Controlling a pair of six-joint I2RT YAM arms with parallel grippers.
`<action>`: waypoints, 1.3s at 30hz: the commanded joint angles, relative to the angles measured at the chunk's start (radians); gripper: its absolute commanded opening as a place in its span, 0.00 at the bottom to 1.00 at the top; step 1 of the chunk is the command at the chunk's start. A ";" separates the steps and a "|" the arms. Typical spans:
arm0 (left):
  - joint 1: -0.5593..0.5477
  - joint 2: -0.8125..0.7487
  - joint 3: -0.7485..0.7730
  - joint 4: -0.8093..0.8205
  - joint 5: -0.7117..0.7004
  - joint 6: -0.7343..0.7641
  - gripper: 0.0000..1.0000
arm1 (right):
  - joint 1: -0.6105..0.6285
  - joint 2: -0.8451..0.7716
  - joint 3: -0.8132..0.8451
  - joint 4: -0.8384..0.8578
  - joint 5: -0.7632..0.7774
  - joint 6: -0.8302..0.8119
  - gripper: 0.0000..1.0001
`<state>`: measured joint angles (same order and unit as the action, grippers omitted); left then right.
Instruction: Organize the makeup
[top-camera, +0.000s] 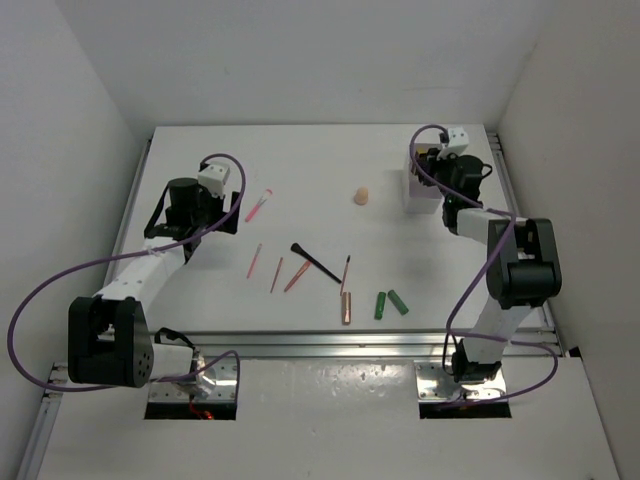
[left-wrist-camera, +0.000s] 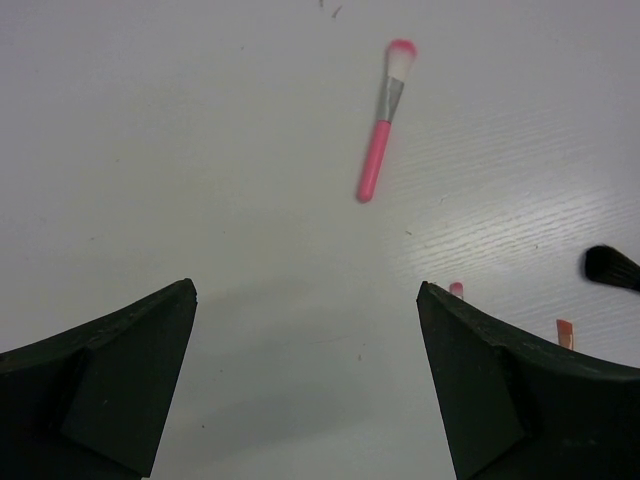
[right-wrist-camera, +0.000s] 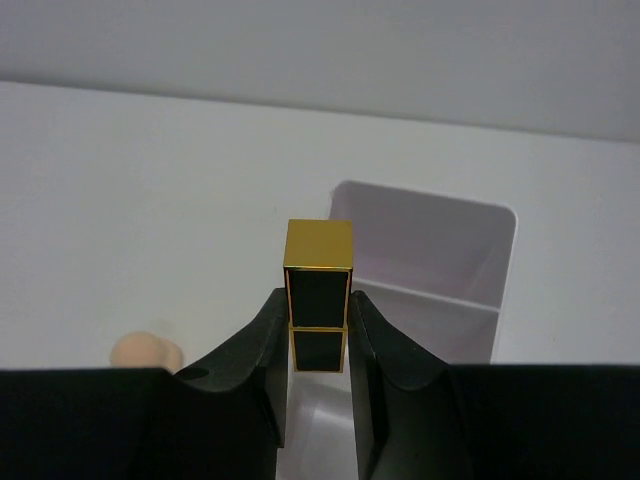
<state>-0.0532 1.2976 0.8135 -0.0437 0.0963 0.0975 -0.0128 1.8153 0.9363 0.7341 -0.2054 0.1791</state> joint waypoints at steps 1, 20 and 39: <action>-0.008 -0.023 -0.004 0.022 -0.010 0.005 0.99 | 0.005 -0.036 -0.014 0.237 -0.042 -0.024 0.00; -0.008 -0.014 -0.004 0.022 -0.010 0.005 0.99 | 0.005 -0.082 -0.218 0.352 -0.002 -0.017 0.00; -0.008 -0.014 -0.013 0.022 -0.010 0.015 0.99 | 0.039 -0.004 -0.261 0.380 0.086 -0.006 0.00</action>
<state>-0.0532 1.2976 0.8062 -0.0437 0.0822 0.1047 0.0177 1.8286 0.6945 1.0248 -0.1421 0.1612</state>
